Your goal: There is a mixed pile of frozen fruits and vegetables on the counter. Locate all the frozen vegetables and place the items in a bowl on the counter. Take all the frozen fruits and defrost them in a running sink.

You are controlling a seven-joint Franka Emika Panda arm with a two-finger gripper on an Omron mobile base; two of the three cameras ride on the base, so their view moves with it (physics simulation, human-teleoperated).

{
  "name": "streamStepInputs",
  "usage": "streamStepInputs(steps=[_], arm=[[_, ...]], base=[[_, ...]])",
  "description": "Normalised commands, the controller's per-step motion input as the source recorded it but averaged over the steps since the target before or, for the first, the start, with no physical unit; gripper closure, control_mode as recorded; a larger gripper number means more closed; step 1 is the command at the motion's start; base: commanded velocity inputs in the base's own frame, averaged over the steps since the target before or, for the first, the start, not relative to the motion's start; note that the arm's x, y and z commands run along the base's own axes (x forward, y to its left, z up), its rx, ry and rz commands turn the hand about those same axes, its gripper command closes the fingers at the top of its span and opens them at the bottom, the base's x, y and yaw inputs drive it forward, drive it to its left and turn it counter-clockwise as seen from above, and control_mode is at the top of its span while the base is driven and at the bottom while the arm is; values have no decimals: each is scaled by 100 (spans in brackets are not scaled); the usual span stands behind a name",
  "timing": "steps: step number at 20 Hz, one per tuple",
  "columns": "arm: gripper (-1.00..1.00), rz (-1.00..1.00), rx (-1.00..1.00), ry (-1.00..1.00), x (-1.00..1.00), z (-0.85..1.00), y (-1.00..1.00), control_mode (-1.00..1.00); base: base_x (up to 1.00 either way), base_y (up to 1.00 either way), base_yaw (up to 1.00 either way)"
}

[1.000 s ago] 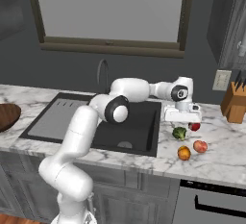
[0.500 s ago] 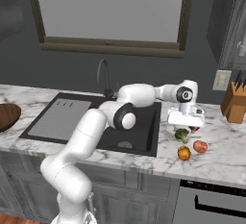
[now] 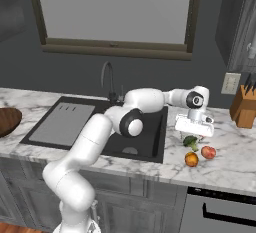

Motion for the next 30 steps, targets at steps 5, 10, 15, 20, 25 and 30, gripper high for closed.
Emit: streamStepInputs(steps=[5,10,15,20,25,30], arm=[[-100,-13,0,4,-17,-23,22,-100],[100,-11,0,3,-8,-18,20,-100],[100,-5,-6,1,-7,14,16,-100],[100,-2,-10,-1,-5,35,39,-100],[100,2,-11,-7,0,16,54,-100],[100,2,-6,-1,-4,30,49,-100]], base=[[0,0,0],[0,0,0],[0,0,0],[0,0,0],[0,0,0],[0,0,0]])
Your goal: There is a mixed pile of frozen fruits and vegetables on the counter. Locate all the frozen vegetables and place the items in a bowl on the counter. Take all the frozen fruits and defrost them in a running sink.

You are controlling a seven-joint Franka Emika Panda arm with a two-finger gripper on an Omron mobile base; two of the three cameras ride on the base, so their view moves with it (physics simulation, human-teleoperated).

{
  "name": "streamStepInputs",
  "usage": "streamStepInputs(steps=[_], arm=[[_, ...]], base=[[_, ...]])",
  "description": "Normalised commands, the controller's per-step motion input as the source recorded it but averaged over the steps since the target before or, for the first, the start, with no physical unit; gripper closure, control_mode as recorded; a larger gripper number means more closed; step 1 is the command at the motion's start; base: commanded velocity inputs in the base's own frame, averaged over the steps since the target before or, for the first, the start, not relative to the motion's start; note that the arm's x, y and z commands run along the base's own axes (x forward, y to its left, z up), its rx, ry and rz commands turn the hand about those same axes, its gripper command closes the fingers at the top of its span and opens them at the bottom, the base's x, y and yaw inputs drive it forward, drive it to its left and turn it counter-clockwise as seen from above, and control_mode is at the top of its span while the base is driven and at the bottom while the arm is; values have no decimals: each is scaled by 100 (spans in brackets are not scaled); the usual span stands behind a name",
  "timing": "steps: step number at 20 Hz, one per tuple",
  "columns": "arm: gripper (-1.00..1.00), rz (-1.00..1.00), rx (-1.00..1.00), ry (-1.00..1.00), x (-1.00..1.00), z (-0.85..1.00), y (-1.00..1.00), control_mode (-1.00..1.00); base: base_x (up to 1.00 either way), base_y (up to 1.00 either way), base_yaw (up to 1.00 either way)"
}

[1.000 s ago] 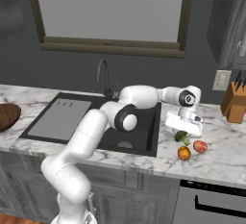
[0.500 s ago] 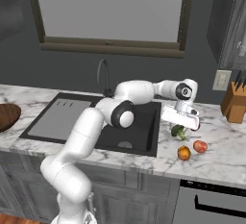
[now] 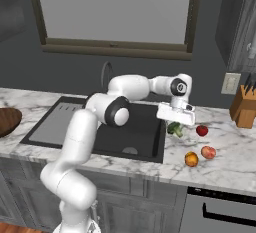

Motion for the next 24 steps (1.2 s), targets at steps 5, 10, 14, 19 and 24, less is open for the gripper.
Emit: streamStepInputs(steps=[5,10,14,19,24], arm=[[100,3,-4,-2,-13,34,44,-100],[100,-1,-1,-9,-11,33,38,-100],[100,1,1,-11,-19,29,29,-100],[100,6,0,-8,-14,25,39,-100],[100,11,0,-7,-13,5,37,-100]], base=[[0,0,0],[0,0,0],[0,0,0],[0,0,0],[0,0,0]])
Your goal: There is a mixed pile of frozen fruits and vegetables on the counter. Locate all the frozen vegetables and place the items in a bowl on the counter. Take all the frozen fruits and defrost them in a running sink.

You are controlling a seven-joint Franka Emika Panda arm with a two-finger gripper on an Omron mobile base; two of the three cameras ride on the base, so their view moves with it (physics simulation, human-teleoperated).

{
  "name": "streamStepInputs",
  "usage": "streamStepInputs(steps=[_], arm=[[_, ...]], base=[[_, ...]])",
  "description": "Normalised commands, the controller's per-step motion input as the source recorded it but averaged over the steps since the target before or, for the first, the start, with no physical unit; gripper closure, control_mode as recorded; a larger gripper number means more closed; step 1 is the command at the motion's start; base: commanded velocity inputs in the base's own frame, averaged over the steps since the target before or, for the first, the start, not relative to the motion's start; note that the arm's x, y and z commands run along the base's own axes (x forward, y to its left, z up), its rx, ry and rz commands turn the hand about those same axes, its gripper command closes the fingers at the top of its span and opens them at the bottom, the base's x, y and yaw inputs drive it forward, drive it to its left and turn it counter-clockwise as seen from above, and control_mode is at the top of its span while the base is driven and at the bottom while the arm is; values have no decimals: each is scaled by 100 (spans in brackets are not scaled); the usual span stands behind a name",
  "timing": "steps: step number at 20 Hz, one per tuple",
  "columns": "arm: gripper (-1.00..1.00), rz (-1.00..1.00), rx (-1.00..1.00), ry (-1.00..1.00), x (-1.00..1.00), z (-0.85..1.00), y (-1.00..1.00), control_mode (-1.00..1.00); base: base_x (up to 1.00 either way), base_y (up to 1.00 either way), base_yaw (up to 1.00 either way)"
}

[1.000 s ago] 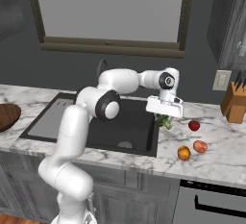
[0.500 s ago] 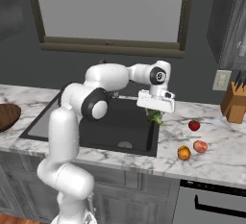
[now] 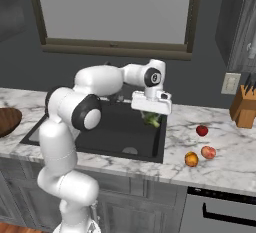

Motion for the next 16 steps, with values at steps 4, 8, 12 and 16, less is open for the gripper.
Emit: streamStepInputs(steps=[4,8,12,16], arm=[[100,11,0,-3,-13,10,35,-100],[100,14,0,-5,-4,7,35,-100],[100,15,0,-4,-8,2,32,-100],[100,14,0,-2,-6,7,37,-100]], base=[[0,0,0],[0,0,0],[0,0,0],[0,0,0]])
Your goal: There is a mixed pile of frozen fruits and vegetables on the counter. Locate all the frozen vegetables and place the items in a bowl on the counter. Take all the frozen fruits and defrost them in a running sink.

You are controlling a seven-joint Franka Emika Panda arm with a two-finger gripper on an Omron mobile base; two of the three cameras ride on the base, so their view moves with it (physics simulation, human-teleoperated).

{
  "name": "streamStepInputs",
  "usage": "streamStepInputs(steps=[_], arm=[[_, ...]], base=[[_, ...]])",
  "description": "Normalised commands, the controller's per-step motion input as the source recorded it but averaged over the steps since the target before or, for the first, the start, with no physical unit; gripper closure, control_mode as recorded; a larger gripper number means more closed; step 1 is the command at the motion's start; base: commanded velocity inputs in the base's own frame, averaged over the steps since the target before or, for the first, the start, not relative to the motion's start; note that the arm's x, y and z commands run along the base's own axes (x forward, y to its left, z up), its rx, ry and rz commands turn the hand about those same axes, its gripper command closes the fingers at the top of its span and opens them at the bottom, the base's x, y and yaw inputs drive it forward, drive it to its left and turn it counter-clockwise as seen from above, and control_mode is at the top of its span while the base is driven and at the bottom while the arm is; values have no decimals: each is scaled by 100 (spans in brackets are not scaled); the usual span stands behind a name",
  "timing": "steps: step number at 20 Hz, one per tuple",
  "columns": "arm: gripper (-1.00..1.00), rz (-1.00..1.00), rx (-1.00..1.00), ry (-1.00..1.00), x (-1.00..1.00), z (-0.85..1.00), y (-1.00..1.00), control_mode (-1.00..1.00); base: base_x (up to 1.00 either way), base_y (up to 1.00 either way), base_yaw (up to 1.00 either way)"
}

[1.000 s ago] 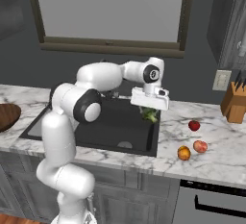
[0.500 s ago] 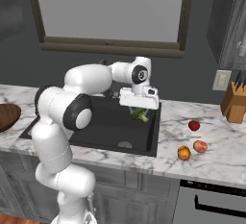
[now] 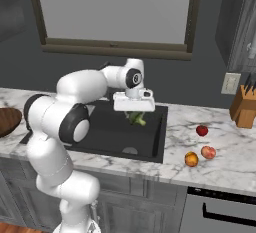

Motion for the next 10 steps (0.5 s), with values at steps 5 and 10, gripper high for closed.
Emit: streamStepInputs(steps=[5,10], arm=[[100,14,1,-2,-8,4,32,-100],[100,13,4,-3,-6,2,32,-100]], base=[[0,0,0],[0,0,0]])
